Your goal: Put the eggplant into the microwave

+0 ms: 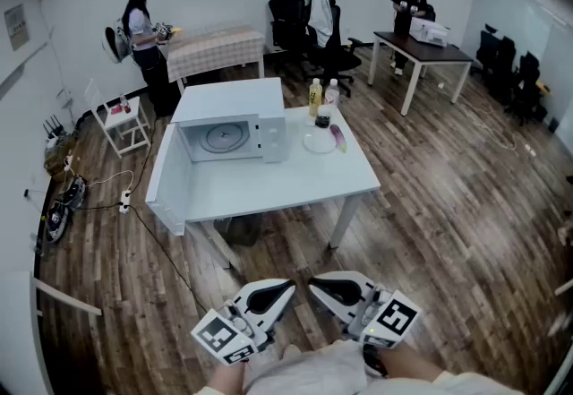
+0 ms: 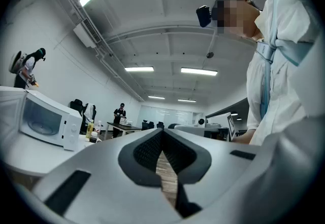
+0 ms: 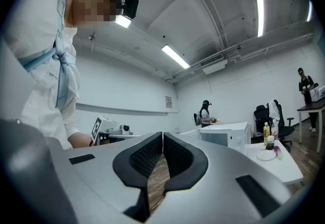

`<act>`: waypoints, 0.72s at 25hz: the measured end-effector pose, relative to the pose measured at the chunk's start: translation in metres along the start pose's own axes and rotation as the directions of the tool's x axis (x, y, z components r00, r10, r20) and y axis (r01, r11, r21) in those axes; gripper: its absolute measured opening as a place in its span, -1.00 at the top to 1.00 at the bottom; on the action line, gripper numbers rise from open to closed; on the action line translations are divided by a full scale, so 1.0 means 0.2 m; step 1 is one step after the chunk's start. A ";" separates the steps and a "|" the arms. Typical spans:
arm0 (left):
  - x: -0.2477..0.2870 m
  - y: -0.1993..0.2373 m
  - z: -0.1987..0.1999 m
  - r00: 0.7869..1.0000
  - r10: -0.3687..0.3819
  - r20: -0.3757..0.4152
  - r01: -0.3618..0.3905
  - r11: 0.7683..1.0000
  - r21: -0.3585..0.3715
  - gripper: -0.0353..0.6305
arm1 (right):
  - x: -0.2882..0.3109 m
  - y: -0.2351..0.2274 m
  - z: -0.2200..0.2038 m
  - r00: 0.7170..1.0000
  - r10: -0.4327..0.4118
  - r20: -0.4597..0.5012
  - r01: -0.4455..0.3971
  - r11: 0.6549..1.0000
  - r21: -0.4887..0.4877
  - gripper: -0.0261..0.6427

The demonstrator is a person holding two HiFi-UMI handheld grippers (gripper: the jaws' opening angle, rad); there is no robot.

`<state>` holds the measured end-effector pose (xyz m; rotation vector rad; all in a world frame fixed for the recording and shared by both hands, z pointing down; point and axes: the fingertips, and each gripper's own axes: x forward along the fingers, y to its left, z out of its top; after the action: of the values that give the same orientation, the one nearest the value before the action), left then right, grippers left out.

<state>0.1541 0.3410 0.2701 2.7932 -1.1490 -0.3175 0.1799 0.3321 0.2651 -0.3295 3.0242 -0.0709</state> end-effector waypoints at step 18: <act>-0.08 0.17 0.03 0.999 0.048 0.009 -0.048 0.999 0.018 0.89 | 0.13 -0.02 0.02 1.000 0.013 0.007 -0.013 1.000 -0.008 0.81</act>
<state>0.1187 0.3276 0.2720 2.7772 -1.2254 -0.3158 0.1556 0.3227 0.2597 -0.3108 3.0202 -0.0570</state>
